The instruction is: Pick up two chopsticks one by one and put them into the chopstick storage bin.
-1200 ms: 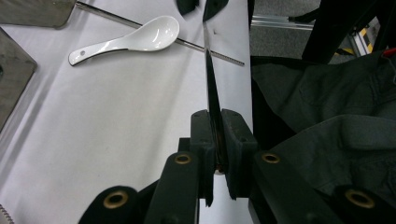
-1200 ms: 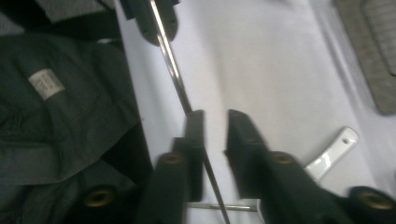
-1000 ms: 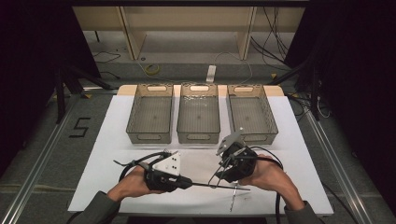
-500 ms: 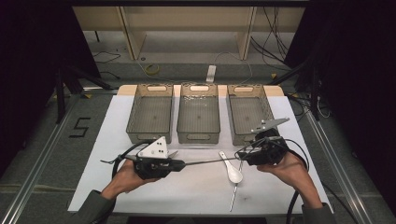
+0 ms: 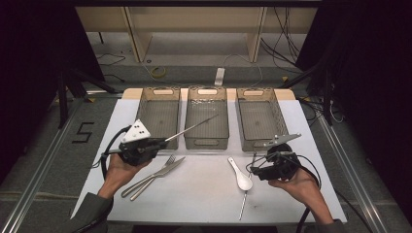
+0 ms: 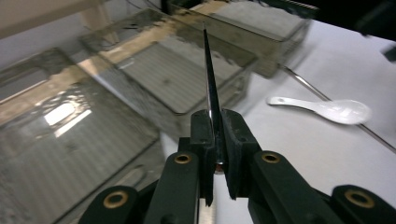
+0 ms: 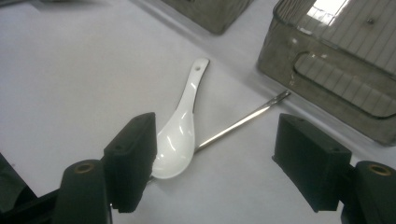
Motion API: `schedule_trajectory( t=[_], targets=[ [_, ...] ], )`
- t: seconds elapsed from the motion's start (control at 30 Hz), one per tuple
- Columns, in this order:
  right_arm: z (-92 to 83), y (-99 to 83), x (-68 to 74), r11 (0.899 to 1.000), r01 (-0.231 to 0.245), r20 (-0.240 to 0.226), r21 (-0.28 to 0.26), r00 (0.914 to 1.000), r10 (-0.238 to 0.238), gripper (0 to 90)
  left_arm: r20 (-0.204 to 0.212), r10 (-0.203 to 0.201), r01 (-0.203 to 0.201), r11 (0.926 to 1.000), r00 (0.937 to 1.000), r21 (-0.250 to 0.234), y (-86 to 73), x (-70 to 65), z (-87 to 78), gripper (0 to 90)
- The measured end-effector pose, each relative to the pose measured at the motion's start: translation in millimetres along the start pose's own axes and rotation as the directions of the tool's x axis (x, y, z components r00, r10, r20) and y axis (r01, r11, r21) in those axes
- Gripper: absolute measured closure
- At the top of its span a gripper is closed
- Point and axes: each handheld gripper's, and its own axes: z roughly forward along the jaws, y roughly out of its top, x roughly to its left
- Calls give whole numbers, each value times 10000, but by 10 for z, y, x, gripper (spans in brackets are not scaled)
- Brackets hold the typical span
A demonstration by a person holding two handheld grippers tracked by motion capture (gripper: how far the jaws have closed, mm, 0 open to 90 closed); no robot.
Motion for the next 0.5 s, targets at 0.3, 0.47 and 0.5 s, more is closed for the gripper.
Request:
schedule_trajectory(
  t=[0.3,0.47,0.5],
  targets=[
    [158,-117,17,9995,21,-31,330,10000,-20,307,-1412,-1044,1010,9944,9845,-310,-70,420,59,835],
    [181,-151,20,9993,8,-59,377,10000,-6,307,-1962,-1444,1383,9894,9699,-446,-74,588,97,836],
    [181,-157,22,9993,-10,-58,372,10000,12,307,-2035,-1550,1493,9878,9667,-431,-76,622,110,835]
  ],
)
